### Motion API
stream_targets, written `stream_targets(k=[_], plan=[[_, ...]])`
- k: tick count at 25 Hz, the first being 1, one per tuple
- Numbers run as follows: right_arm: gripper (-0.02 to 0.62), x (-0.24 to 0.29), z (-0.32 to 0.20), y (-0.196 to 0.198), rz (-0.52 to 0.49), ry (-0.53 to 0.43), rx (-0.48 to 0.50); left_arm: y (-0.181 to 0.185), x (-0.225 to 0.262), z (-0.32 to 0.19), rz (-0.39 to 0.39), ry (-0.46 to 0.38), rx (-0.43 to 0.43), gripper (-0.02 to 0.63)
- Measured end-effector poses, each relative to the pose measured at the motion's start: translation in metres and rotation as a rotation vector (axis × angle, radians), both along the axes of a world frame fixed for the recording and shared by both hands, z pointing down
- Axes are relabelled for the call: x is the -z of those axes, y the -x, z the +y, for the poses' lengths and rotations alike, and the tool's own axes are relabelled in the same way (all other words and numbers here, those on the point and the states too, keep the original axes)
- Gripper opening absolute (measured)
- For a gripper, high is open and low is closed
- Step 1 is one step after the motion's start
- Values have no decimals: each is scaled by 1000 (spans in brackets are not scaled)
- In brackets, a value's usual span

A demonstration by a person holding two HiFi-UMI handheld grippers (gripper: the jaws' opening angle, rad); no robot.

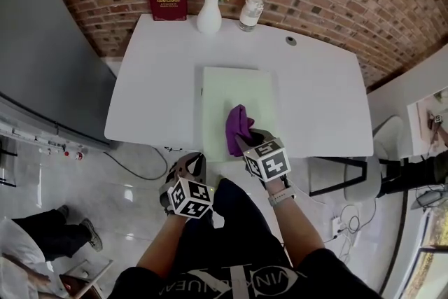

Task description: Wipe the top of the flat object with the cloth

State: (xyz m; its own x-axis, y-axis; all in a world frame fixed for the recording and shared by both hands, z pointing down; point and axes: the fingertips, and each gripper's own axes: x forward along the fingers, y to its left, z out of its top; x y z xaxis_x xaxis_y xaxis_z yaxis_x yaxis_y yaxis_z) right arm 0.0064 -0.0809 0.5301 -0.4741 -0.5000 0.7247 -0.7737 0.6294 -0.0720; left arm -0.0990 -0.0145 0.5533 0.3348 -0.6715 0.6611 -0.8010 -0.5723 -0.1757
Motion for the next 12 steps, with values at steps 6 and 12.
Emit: stream_targets(k=[6,12], plan=[[67,0,0,-51,19,-4,-113,8,-4,2,-5,5,8,14],[67,-2,3,-98,38,-14,-208,5,-7,4,10,14,-9,14]])
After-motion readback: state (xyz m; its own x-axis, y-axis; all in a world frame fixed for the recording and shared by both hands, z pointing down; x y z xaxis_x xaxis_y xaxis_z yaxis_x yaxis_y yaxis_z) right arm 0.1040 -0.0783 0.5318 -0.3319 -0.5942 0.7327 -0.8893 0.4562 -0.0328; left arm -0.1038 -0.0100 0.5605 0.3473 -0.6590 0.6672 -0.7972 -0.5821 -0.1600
